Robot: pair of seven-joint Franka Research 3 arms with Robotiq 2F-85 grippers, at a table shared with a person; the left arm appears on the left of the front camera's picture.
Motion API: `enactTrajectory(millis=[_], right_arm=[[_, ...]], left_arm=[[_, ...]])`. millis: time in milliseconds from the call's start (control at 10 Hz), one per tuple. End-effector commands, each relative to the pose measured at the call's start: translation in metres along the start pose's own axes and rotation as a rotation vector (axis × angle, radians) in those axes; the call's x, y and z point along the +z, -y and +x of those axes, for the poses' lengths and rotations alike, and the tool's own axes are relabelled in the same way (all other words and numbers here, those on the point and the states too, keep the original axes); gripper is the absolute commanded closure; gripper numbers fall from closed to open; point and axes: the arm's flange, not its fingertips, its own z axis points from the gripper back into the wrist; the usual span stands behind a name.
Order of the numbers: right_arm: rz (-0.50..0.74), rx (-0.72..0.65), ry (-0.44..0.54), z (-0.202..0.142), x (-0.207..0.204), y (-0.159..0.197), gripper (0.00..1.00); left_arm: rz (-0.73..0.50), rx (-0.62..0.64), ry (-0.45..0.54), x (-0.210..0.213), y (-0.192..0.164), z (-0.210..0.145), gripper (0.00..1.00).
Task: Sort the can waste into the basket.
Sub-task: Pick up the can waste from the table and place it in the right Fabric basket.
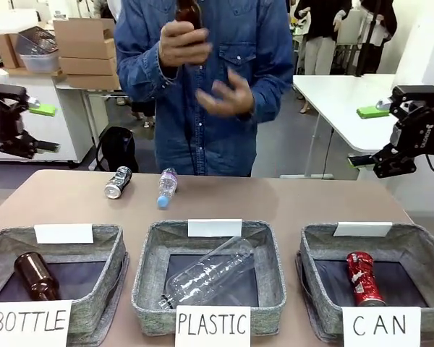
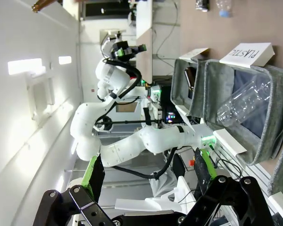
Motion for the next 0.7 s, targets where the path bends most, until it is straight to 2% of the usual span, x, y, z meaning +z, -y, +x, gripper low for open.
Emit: enactTrajectory(millis=[0, 100, 300, 400, 500, 600], right_arm=[[-0.001, -0.004, -0.005, -0.001, 0.002, -0.003, 0.0], [-0.001, -0.004, -0.005, -0.001, 0.002, -0.003, 0.0], [-0.001, -0.004, -0.005, -0.001, 0.002, -0.003, 0.0], [-0.001, -0.004, -0.005, -0.001, 0.002, -0.003, 0.0], [-0.001, -0.004, -0.005, -0.001, 0.002, -0.003, 0.0], [-0.001, -0.004, -0.005, -0.001, 0.002, -0.003, 0.0]], left_arm=[[-0.101, -0.015, -0.079, 0.087, 0.021, -0.04, 0.0], [-0.076, -0.007, -0.072, 0.118, 0.028, -0.069, 0.0], [-0.114, -0.031, -0.057, 0.172, 0.037, -0.125, 0.0], [-0.176, -0.042, 0.081, 0.188, 0.04, -0.145, 0.0], [-0.109, 0.007, -0.058, 0.159, 0.037, -0.12, 0.0], [-0.109, 0.007, -0.058, 0.159, 0.037, -0.12, 0.0]])
